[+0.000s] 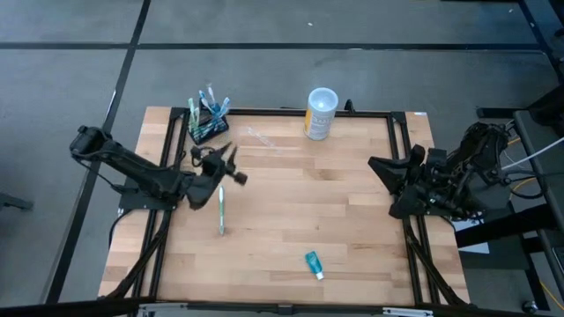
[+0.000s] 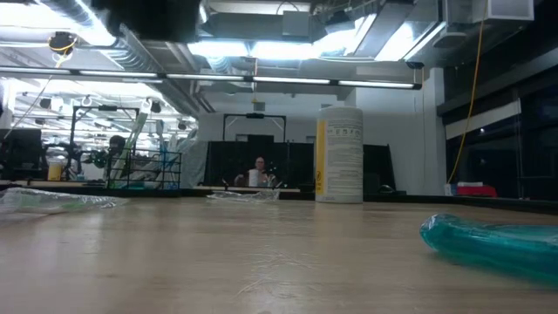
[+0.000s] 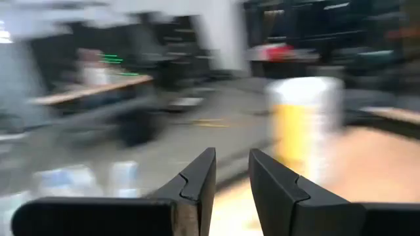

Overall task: Pick & Place toothbrushing station
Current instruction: Put the green toothbrush into the left section of the black organizer

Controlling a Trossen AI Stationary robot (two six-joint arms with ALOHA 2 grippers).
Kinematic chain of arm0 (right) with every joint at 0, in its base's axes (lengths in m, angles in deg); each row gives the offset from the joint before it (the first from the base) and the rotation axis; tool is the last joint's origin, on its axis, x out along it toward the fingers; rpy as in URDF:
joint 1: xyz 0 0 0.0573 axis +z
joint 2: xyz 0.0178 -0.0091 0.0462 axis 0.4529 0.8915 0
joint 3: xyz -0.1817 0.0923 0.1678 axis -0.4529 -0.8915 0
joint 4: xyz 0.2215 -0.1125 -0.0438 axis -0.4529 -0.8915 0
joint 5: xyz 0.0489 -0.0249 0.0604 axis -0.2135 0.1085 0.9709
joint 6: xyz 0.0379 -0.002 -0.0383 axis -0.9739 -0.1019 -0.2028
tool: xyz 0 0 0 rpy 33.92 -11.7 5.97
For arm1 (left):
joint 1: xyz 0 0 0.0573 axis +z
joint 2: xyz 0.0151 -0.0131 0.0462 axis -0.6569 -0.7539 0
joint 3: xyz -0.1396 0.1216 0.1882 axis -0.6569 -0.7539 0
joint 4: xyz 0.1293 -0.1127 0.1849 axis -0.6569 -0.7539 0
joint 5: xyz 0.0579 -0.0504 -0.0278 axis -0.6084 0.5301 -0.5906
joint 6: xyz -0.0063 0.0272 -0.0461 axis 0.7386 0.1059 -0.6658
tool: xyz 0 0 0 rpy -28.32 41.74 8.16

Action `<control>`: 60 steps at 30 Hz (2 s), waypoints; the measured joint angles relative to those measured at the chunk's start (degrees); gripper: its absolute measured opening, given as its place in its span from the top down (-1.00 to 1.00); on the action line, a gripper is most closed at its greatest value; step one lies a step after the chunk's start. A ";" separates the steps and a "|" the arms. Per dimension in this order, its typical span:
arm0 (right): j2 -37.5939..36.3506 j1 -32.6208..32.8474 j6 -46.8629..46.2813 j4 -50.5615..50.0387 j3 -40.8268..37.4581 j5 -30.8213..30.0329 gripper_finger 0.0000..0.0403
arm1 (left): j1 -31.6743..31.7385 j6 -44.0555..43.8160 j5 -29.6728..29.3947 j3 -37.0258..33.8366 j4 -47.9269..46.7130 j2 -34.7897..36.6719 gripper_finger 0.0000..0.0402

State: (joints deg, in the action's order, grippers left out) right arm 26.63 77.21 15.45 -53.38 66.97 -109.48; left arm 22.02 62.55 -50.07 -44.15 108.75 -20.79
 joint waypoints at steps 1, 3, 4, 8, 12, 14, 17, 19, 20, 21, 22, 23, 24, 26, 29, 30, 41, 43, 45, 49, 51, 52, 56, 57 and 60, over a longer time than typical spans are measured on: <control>0.33 0.02 0.01 -0.02 0.00 0.02 0.76 | -1.26 -1.43 3.67 0.57 -1.18 0.30 0.57; 0.87 0.01 0.46 -0.05 -0.01 0.06 0.76 | -2.94 -4.36 14.52 1.29 -2.07 0.68 0.57; 1.06 0.02 0.64 -0.06 -0.02 0.06 0.76 | -3.26 -5.94 20.50 1.70 -1.62 0.73 0.57; 1.24 0.00 0.91 -0.06 -0.02 0.25 0.76 | -3.27 -7.84 37.67 2.98 9.09 0.81 0.57; 1.24 0.00 0.66 -0.03 0.00 1.05 0.76 | -1.36 -1.72 53.87 5.77 7.92 0.88 0.57; 1.24 0.01 -0.01 -0.03 0.00 2.45 0.76 | 0.74 -1.15 60.54 8.33 -0.66 0.86 0.57; 2.15 0.00 -0.58 0.51 0.00 3.93 0.76 | 5.05 1.09 70.19 13.31 -17.14 -0.80 0.57; 3.60 0.00 -0.67 1.33 0.00 4.63 0.76 | 7.07 3.32 74.19 16.14 -30.50 -2.46 0.57; 4.34 0.01 -0.65 2.02 0.00 5.09 0.76 | 7.71 4.86 76.31 17.67 -36.05 -3.51 0.57; 5.03 0.00 -0.61 2.96 0.00 5.52 0.76 | 7.99 6.44 78.29 19.16 -41.04 -4.39 0.57; 5.68 0.01 -0.55 4.04 0.00 6.48 0.76 | 8.01 7.91 80.06 20.56 -46.73 -4.95 0.57; 6.23 0.00 -0.40 5.10 0.00 7.63 0.76 | 7.67 9.25 81.41 21.88 -52.27 -5.45 0.57; 6.76 0.02 -0.08 5.85 0.00 8.59 0.76 | 7.03 10.55 82.07 23.00 -56.79 -5.93 0.57; 8.06 0.09 1.43 8.27 0.00 10.65 0.76 | 4.90 13.14 81.79 24.20 -64.42 -6.09 0.57; 9.57 1.14 4.94 12.10 0.00 12.28 0.76 | 0.10 16.53 76.57 24.37 -73.60 -5.78 0.57; 10.10 1.58 5.84 13.50 0.00 12.29 0.76 | -1.57 17.44 74.93 24.37 -76.80 -5.76 0.56; 15.65 5.70 16.16 26.28 0.00 12.28 0.76 | -13.94 25.76 75.83 17.77 -73.30 -6.98 0.48; 16.33 5.70 17.83 29.32 0.00 12.26 0.76 | -15.43 26.12 76.06 15.85 -71.30 -8.26 0.49; 16.71 5.70 19.33 31.65 0.00 12.30 0.76 | -16.52 26.29 77.03 14.39 -69.39 -10.34 0.49; 17.17 5.70 21.42 34.67 0.00 12.37 0.76 | -18.15 26.96 76.49 11.88 -67.89 -14.91 0.48; 17.15 5.70 22.01 35.83 0.00 12.39 0.76 | -18.45 27.66 75.35 11.22 -67.26 -17.04 0.48; 17.15 5.68 22.21 36.02 0.00 12.39 0.76 | -18.47 27.88 74.80 11.02 -66.88 -18.02 0.48; 17.16 5.15 22.56 36.58 0.00 12.41 0.76 | -18.47 28.33 72.07 10.78 -64.98 -20.00 0.50; 17.15 5.01 22.45 36.61 0.00 12.41 0.76 | -18.47 28.35 71.40 10.78 -64.95 -20.04 0.50; 17.17 4.70 22.24 36.61 0.00 12.41 0.76 | -18.47 27.77 70.69 10.89 -65.18 -19.81 0.50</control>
State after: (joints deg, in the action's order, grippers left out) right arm 43.80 81.92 37.69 -16.77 66.97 -97.06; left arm 3.55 90.32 20.63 -33.27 43.57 -40.60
